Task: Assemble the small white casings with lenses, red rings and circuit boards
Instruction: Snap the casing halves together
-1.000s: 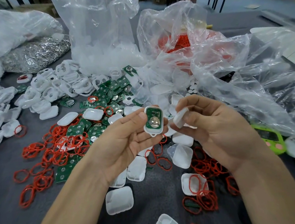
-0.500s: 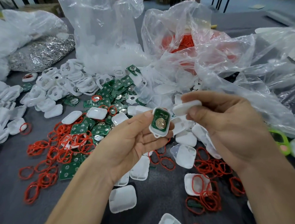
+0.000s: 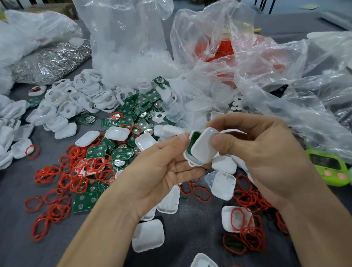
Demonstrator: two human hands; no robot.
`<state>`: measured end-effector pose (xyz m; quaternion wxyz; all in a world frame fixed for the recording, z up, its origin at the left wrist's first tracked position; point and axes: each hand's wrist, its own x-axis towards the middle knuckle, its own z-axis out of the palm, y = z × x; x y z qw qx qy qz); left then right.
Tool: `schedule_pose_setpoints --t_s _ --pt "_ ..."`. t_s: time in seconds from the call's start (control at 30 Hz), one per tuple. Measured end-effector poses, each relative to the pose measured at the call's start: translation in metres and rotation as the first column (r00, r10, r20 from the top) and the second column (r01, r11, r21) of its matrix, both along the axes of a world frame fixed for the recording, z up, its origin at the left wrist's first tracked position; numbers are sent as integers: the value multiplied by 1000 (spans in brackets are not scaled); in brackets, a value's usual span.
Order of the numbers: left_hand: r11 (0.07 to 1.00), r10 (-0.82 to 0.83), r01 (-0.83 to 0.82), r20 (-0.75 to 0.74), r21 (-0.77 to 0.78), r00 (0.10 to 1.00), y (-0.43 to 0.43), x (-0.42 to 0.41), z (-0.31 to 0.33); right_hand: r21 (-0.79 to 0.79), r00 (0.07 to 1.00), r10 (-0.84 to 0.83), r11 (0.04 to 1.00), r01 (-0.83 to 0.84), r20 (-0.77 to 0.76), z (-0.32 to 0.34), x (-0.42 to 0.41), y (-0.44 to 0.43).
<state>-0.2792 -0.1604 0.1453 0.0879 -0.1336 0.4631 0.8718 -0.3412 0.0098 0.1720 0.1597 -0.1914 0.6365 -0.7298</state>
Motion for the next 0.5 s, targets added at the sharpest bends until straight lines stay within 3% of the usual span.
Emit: schedule_pose_setpoints --t_s 0.37,0.5 --pt "1000 -7 7 10 -4 1000 0 -1 -1 110 991 -68 991 81 -118 -8 1 -6" --pt "1000 -14 14 0 1 1000 0 0 -1 73 997 -51 996 55 -59 -8 0 -6"
